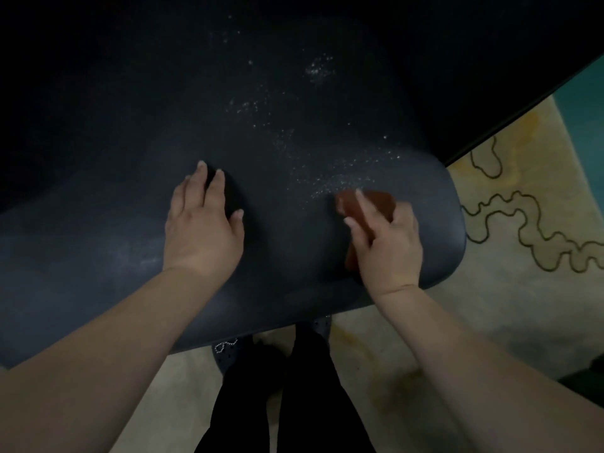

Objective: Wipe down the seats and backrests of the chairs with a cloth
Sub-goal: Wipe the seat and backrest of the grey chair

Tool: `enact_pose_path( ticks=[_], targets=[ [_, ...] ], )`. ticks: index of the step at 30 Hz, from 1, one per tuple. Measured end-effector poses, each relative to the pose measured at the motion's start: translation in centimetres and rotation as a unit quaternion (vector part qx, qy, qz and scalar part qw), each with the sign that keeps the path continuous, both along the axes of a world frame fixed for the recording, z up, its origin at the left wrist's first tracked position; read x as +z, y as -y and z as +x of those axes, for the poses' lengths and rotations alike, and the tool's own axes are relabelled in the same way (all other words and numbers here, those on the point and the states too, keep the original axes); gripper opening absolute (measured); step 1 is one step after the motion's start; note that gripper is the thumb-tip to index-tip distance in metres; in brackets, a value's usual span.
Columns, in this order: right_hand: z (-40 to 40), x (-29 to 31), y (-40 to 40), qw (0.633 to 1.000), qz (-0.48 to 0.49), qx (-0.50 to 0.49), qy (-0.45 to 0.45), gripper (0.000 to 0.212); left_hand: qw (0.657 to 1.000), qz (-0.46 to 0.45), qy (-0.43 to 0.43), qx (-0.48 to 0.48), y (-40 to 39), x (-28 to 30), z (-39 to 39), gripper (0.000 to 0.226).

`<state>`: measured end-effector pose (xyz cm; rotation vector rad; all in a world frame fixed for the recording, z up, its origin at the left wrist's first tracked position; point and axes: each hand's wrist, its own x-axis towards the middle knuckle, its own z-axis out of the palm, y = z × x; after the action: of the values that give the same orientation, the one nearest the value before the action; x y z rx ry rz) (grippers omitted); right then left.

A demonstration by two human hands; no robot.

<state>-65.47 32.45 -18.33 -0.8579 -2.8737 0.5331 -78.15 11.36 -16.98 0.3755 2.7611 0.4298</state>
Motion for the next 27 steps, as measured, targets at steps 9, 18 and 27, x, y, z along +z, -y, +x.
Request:
enact_pose_path(
  ticks=[9, 18, 27],
  targets=[
    [-2.0, 0.3, -1.1, 0.999, -0.032, 0.030, 0.004, 0.047, 0.999, -0.036, 0.007, 0.005, -1.6, 0.0, 0.0, 0.069],
    [-3.7, 0.8, -1.3, 0.998, -0.058, 0.011, 0.004, 0.045, 0.999, -0.049, 0.013, 0.017, -2.6, 0.3, 0.0, 0.070],
    [-4.6, 1.2, 0.6, 0.997, -0.078, 0.013, -0.001, 0.047, 0.998, -0.056, 0.019, 0.005, -2.6, 0.4, 0.0, 0.070]
  ],
)
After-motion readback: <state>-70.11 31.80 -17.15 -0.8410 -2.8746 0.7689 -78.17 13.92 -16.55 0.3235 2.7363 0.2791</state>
